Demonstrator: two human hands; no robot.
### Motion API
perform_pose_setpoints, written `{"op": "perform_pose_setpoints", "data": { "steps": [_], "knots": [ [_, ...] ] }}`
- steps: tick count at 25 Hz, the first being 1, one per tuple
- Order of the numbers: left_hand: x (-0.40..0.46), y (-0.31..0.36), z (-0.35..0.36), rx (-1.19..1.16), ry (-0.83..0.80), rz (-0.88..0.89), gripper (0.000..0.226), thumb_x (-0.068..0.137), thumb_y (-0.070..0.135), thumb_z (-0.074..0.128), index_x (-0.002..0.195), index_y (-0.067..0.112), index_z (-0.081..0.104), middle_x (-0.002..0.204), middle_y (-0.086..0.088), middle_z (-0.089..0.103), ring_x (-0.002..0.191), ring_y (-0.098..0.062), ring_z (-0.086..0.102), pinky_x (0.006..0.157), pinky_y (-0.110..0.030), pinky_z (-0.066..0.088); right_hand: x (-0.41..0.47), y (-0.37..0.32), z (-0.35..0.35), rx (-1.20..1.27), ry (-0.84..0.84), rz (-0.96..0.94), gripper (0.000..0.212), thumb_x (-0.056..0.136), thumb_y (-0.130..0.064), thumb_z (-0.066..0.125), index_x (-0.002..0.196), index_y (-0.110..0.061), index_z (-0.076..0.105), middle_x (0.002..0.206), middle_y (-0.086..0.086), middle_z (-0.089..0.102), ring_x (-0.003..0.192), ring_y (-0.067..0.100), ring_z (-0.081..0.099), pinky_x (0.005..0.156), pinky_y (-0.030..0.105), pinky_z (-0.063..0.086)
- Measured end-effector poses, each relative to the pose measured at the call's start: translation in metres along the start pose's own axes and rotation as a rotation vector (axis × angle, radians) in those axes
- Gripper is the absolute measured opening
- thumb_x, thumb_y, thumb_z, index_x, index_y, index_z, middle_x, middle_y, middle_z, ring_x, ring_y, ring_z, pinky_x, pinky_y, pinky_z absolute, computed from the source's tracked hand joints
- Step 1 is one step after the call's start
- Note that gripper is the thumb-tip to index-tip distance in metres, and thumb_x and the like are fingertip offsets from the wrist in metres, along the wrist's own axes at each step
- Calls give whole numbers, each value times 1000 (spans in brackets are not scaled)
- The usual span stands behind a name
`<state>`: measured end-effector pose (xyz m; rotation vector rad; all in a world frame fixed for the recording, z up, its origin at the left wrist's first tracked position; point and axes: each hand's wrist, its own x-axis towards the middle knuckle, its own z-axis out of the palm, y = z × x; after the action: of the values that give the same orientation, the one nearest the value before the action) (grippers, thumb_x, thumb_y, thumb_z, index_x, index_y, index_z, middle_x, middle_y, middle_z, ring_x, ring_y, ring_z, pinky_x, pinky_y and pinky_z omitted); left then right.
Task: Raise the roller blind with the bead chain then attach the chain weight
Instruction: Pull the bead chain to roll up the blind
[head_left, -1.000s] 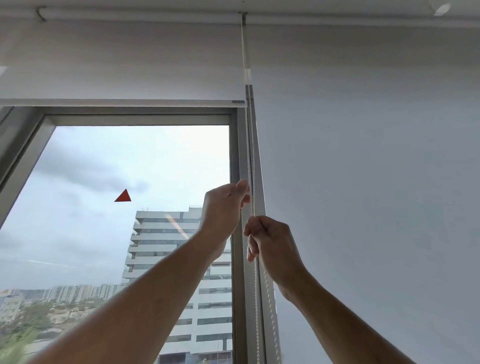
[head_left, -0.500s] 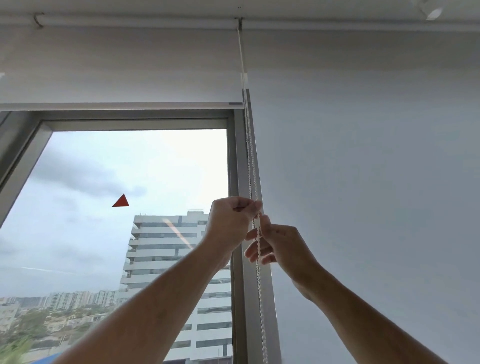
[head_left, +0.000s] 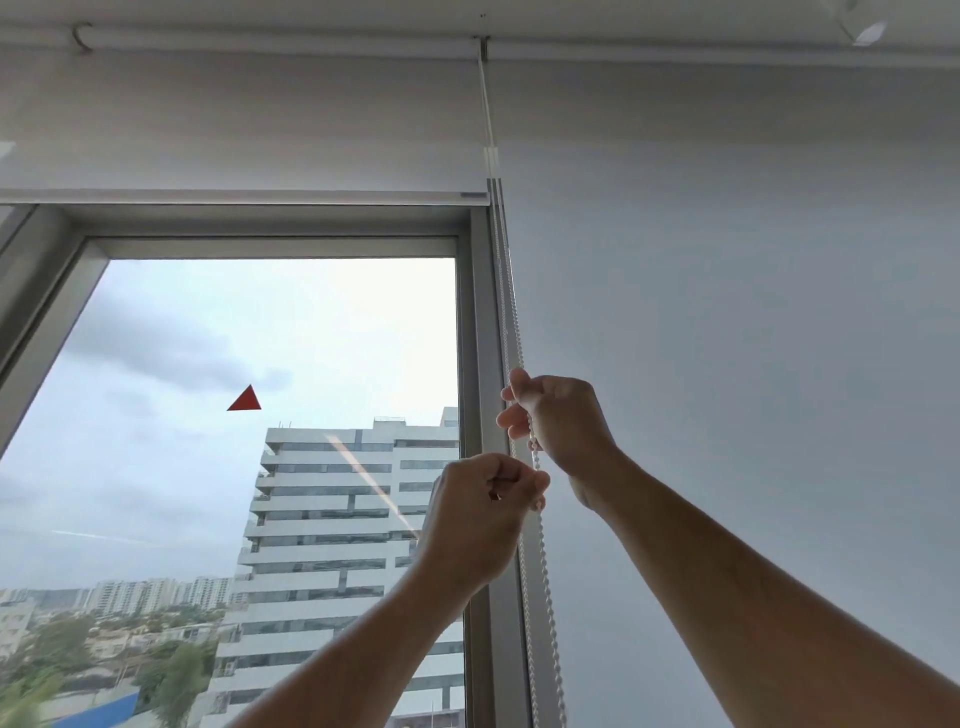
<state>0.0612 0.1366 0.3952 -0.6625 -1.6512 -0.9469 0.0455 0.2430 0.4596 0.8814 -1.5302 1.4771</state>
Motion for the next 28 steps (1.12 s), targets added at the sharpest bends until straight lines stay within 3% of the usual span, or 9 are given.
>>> {"op": "perform_pose_setpoints", "data": {
  "steps": [4,9,12,16,20,23,28],
  "knots": [
    [-7,-4,-3,20,-5,9,19,86,30,70,69,23,71,67,13,73,66,-5,68,74,-30,56,1,2,7,1,96,-39,34,103,-26,47,75,-17,63,61,-2,59,57,12,56,65,27,45],
    [-5,-14,-13,125,81,48,35,86,47,62,60,26,67,57,11,68,60,-1,66,63,-19,49,-5,10,5,-15,141,-103,36,103,-20,46,71,-15,62,59,-2,57,57,13,55,67,28,50],
    [8,-16,-19,117,195,22,31,88,44,60,64,27,68,62,14,69,66,6,65,58,-14,40,-13,19,4,-48,123,-133,38,102,-20,45,69,-17,62,56,-2,57,55,9,56,62,20,44],
    [28,-6,-18,41,176,33,22,91,39,62,76,27,73,74,20,70,77,14,64,64,-10,40,-24,33,2,1,90,-187,40,103,-18,46,68,-17,64,56,-1,59,50,4,55,58,14,43],
    [42,5,-11,-95,169,-8,22,90,39,64,75,27,73,82,16,74,79,8,67,71,-18,47,-35,45,4,41,66,-194,41,104,-18,45,67,-16,64,53,-4,59,48,1,55,55,10,44],
    [48,15,-3,-170,148,-78,25,89,40,65,71,25,73,76,12,74,71,6,66,73,-25,52,-45,52,10,23,33,-193,40,103,-19,46,67,-16,63,54,-5,60,51,2,56,56,10,45],
    [54,18,0,-201,120,-151,22,88,22,71,66,16,73,59,9,71,49,5,60,53,-15,47,-55,64,14,-5,-3,-219,38,102,-25,48,69,-21,65,54,-5,64,53,4,61,58,10,45]
  ]
}}
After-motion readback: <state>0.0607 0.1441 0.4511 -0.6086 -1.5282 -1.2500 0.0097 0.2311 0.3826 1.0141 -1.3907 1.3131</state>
